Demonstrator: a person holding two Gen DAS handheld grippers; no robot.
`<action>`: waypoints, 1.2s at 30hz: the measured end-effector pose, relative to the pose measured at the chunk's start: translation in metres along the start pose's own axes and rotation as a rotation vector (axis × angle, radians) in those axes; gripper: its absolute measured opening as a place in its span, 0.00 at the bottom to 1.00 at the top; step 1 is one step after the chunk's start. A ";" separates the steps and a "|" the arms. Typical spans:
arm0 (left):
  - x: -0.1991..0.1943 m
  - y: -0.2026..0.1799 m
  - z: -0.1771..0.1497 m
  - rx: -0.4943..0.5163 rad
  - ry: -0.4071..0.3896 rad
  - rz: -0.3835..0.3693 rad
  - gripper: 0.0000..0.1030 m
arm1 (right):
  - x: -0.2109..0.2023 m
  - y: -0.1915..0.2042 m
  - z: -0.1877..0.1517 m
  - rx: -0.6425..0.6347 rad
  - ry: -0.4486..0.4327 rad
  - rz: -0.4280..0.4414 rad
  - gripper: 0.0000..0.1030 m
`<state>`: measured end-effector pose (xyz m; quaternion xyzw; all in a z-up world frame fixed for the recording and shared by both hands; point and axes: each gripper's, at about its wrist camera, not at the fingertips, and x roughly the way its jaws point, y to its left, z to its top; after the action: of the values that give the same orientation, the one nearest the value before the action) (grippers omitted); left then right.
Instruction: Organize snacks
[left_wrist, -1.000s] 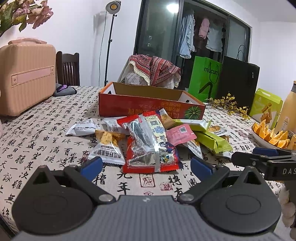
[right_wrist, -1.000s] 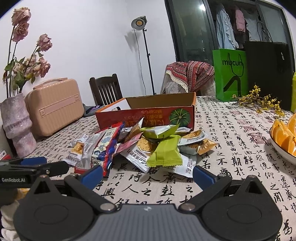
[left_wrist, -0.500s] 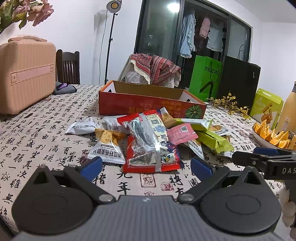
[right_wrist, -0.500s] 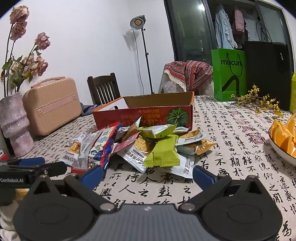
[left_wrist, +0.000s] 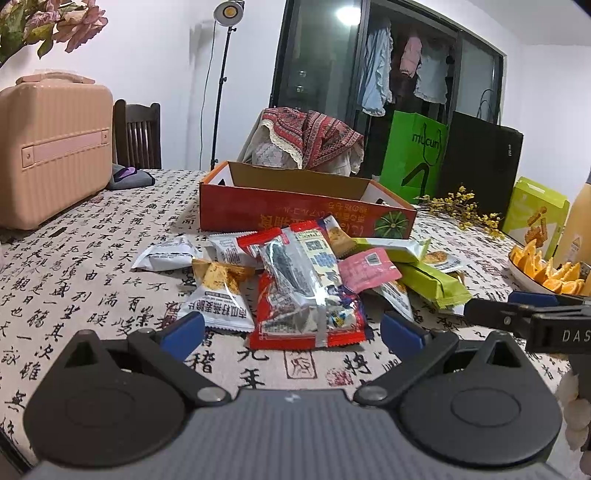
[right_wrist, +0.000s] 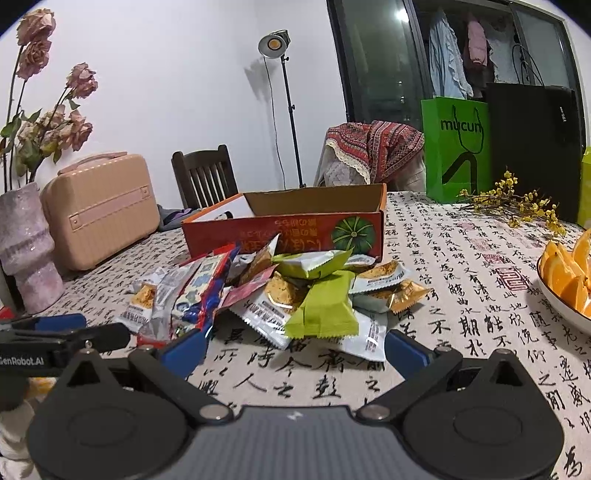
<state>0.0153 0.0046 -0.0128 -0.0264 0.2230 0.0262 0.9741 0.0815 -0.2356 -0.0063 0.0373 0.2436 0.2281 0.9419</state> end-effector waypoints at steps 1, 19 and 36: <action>0.002 0.000 0.002 -0.004 0.003 0.003 1.00 | 0.003 -0.001 0.003 -0.001 -0.004 -0.011 1.00; 0.045 -0.010 0.027 -0.015 0.038 0.032 1.00 | 0.075 -0.019 0.033 0.016 0.087 -0.043 0.32; 0.075 -0.027 0.040 -0.033 0.099 0.058 1.00 | 0.028 -0.035 0.029 0.012 -0.033 -0.018 0.15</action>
<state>0.1014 -0.0166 -0.0086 -0.0376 0.2710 0.0565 0.9602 0.1312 -0.2531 0.0003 0.0444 0.2299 0.2177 0.9475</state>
